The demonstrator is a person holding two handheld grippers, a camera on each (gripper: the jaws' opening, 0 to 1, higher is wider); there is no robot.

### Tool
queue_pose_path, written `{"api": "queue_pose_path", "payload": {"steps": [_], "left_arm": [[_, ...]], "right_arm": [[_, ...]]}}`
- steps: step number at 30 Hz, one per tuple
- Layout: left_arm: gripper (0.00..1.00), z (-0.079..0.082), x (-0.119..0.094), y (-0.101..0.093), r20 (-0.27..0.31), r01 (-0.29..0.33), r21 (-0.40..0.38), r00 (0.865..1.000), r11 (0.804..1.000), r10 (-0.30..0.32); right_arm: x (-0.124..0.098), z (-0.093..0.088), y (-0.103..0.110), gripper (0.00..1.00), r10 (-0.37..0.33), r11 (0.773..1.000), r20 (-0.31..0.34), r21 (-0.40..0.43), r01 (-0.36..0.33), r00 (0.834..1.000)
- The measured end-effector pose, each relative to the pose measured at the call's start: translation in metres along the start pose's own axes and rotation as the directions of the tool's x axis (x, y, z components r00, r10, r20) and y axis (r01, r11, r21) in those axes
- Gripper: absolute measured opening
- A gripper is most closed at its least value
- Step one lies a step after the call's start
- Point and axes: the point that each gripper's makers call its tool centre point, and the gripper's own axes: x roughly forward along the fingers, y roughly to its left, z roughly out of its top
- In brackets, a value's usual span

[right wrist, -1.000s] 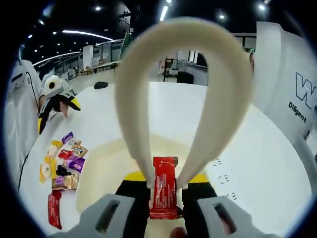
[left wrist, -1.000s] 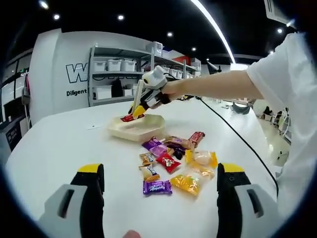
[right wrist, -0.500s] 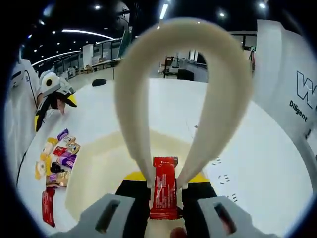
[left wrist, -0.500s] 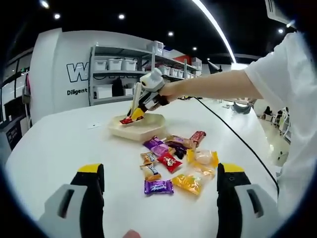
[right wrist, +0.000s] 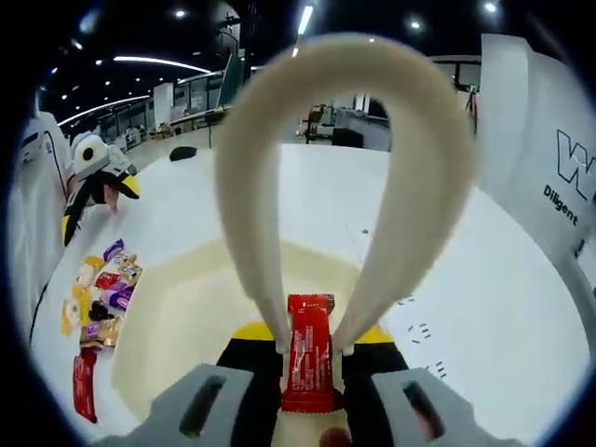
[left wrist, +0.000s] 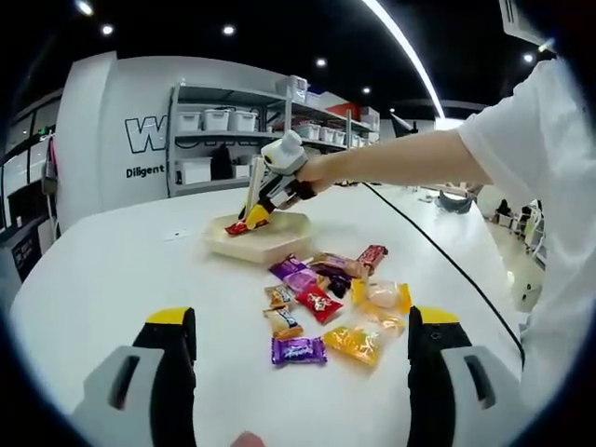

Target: Place the target food into the container with the food tongs after gripping and lifting it, then release it inside without dropping or visibly crushing the food.

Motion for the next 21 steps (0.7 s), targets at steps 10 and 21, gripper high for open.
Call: {"api": "queue_pose_path", "payload": {"steps": [10, 21], "left_arm": [[0.92, -0.0013, 0.0007, 0.0012, -0.004, 0.0, 0.0, 1.0, 1.0, 0.0], [0.92, -0.0041, 0.001, 0.002, -0.007, 0.0, -0.003, 1.0, 1.0, 0.0]], "right_arm": [[0.0037, 0.0013, 0.0001, 0.2, 0.005, 1.0, -0.003, -0.021, -0.005, 1.0], [0.0031, 0.0006, -0.0033, 0.19, 0.0, 0.999, -0.009, -0.034, -0.001, 1.0]]}}
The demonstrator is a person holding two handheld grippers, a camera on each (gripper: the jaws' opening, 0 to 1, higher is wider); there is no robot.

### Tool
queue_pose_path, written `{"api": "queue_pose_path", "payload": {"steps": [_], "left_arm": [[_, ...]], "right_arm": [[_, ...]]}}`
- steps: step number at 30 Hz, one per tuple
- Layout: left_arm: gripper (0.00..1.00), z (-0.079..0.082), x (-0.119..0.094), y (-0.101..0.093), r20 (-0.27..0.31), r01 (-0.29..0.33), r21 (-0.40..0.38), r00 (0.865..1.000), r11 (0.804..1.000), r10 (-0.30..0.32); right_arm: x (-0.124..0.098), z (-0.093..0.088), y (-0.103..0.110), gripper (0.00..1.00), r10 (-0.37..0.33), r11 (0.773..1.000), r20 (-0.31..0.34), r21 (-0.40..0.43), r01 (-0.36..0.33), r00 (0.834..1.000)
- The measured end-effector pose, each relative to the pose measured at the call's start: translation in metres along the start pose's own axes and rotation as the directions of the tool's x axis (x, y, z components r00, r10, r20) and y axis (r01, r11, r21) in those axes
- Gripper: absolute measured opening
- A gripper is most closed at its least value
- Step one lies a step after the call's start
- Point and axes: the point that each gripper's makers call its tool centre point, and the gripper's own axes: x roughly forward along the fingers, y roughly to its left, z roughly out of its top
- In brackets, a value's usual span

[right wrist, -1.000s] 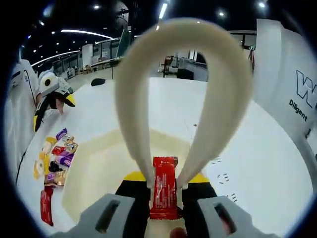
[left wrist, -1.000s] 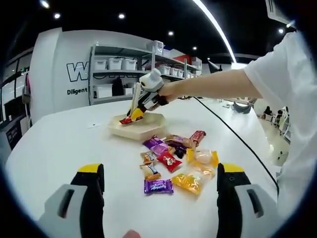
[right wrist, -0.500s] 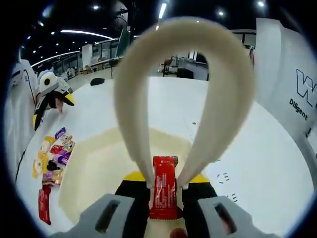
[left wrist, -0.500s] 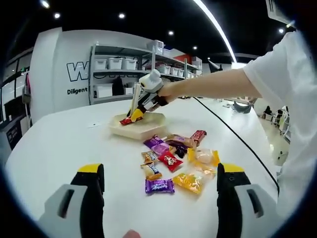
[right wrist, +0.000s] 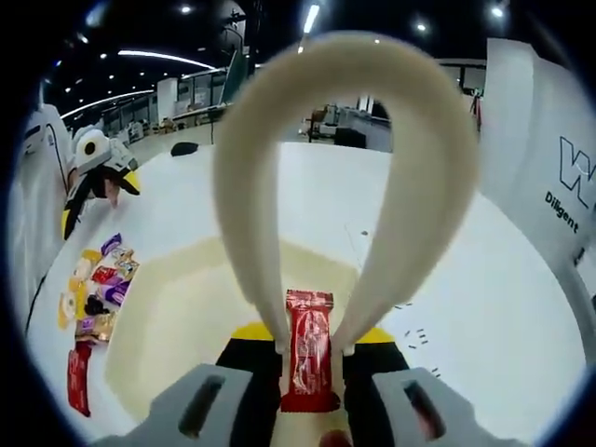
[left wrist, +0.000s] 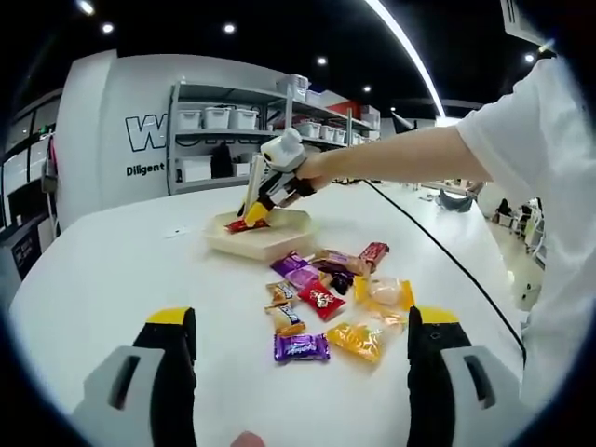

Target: Place the target food into the container with the food tongs after gripping and lifting it, then release it inside without dropping or visibly crushing the food.

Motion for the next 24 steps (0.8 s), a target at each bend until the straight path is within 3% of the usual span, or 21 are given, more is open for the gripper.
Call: {"api": "queue_pose_path", "payload": {"steps": [18, 24], "left_arm": [[0.92, 0.0, 0.0, -0.002, 0.001, 0.002, 0.001, 1.0, 1.0, -0.002], [0.92, 0.001, -0.001, -0.002, 0.005, -0.001, 0.002, 1.0, 1.0, 0.001]], "right_arm": [[-0.01, 0.008, -0.001, 0.2, -0.015, 1.0, 0.013, -0.025, 0.016, 1.0], [-0.018, 0.015, -0.003, 0.19, -0.026, 1.0, 0.046, 0.003, 0.026, 0.999]]}}
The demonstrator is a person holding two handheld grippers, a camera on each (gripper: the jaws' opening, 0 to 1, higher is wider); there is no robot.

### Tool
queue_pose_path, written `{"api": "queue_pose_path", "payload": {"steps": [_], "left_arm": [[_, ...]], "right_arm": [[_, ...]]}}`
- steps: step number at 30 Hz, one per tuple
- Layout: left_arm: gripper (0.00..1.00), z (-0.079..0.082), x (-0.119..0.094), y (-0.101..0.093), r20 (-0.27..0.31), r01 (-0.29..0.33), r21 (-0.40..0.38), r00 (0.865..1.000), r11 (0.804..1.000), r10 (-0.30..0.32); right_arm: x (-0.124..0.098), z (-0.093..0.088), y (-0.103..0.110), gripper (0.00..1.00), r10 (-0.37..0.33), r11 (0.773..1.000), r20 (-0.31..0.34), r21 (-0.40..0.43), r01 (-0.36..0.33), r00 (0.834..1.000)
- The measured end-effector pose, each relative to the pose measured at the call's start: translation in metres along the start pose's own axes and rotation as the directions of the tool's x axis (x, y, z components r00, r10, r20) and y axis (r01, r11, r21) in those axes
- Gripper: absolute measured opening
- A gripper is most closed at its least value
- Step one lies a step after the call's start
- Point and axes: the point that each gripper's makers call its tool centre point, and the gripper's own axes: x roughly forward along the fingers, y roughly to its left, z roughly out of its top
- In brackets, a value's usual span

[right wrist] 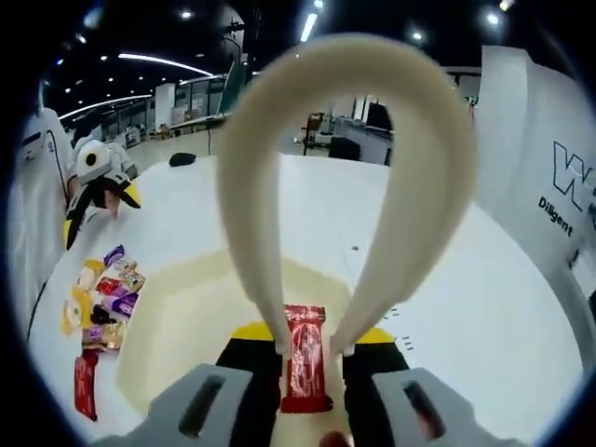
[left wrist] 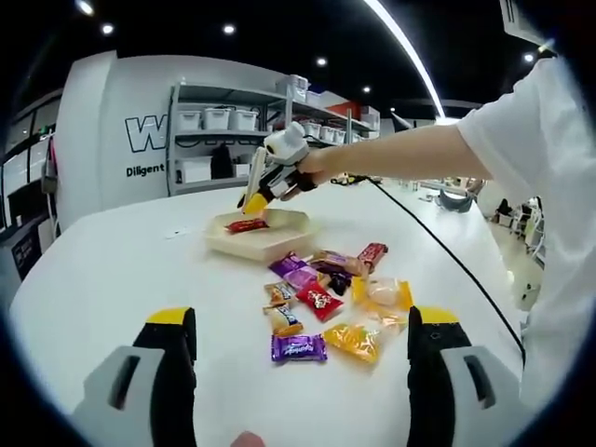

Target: Place the target food into the container with the food tongs after gripping and lifting it, then release it inside without dropping or visibly crushing the food.

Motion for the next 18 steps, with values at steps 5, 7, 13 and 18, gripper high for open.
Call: {"api": "queue_pose_path", "payload": {"steps": [5, 7, 13, 18], "left_arm": [[0.92, 0.0, 0.0, -0.002, 0.001, 0.003, 0.001, 1.0, 1.0, -0.003], [0.92, 0.0, 0.0, -0.003, 0.002, 0.004, 0.0, 1.0, 1.0, -0.004], [0.92, 0.001, 0.0, -0.004, 0.006, 0.005, 0.001, 1.0, 1.0, -0.005], [0.92, 0.002, 0.001, -0.006, 0.009, 0.008, 0.001, 1.0, 1.0, -0.008]], "right_arm": [[-0.001, -0.009, 0.005, 0.19, 0.011, 1.0, -0.028, 0.001, -0.011, 1.0], [-0.003, -0.012, 0.007, 0.19, 0.015, 1.0, -0.035, 0.001, -0.015, 0.999], [-0.011, -0.013, 0.01, 0.19, 0.01, 1.0, -0.031, 0.023, -0.009, 0.999], [-0.016, -0.016, 0.019, 0.19, 0.022, 0.999, -0.034, 0.044, -0.02, 0.999]]}}
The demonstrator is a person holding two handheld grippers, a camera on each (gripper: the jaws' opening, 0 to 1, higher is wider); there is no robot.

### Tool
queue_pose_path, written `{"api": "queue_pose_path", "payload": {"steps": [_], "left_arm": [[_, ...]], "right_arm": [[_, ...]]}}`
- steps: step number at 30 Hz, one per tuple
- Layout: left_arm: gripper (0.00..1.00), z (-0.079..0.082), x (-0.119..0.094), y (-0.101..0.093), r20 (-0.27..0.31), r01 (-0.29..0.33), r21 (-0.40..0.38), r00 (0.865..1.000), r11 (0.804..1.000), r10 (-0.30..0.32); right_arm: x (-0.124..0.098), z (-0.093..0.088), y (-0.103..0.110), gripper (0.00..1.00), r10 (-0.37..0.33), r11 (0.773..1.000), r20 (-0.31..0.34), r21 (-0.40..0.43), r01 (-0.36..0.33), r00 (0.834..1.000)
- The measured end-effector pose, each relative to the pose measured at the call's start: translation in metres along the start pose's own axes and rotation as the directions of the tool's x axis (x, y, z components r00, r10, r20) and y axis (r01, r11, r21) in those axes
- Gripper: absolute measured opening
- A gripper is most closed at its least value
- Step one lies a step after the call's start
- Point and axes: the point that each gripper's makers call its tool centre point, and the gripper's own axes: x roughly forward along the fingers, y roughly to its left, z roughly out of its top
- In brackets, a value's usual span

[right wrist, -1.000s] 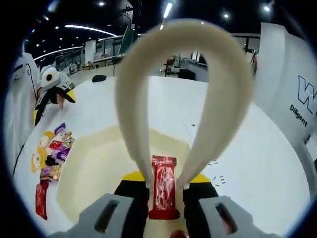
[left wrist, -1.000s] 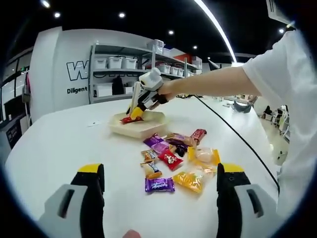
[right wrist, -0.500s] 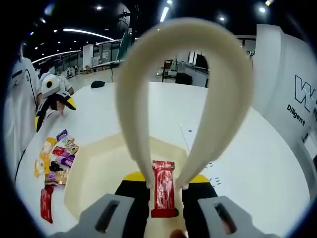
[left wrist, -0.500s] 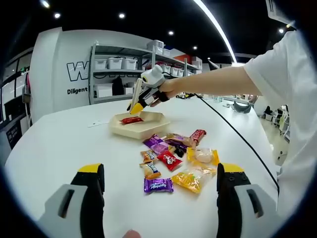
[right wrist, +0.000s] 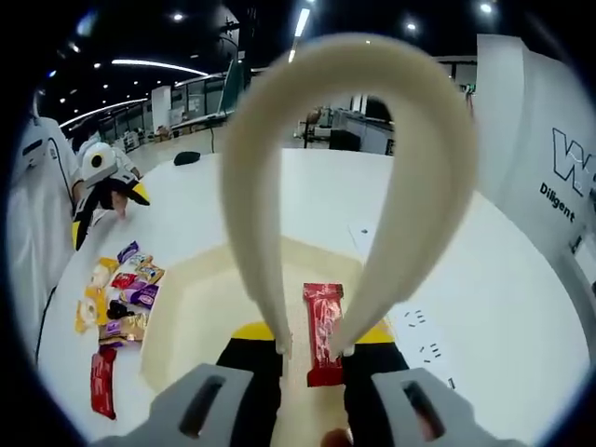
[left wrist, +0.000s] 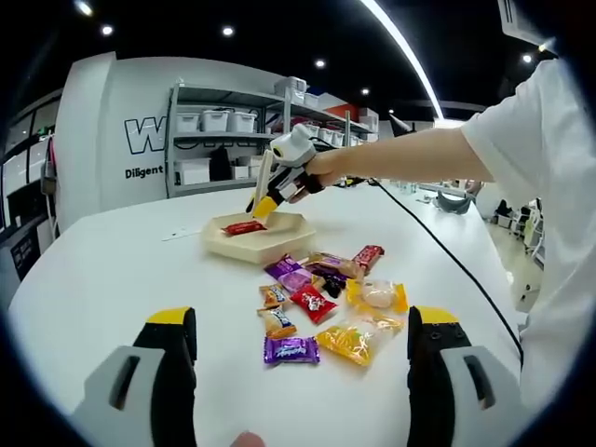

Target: Place the target food into the container with the food tongs after gripping and lifting it, then release it inside without dropping or visibly crushing the food.

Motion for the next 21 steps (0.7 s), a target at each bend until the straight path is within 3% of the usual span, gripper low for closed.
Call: {"api": "queue_pose_path", "payload": {"steps": [12, 21], "left_arm": [[0.92, 0.002, -0.002, -0.005, 0.001, 0.002, 0.007, 1.0, 1.0, -0.002], [0.92, 0.002, -0.001, -0.01, 0.0, 0.011, 0.011, 1.0, 1.0, -0.011]], "right_arm": [[-0.012, 0.001, 0.021, 0.18, 0.011, 1.0, 0.045, 0.006, -0.011, 0.999], [-0.026, 0.01, 0.049, 0.19, 0.028, 1.0, 0.105, -0.007, -0.028, 0.994]]}}
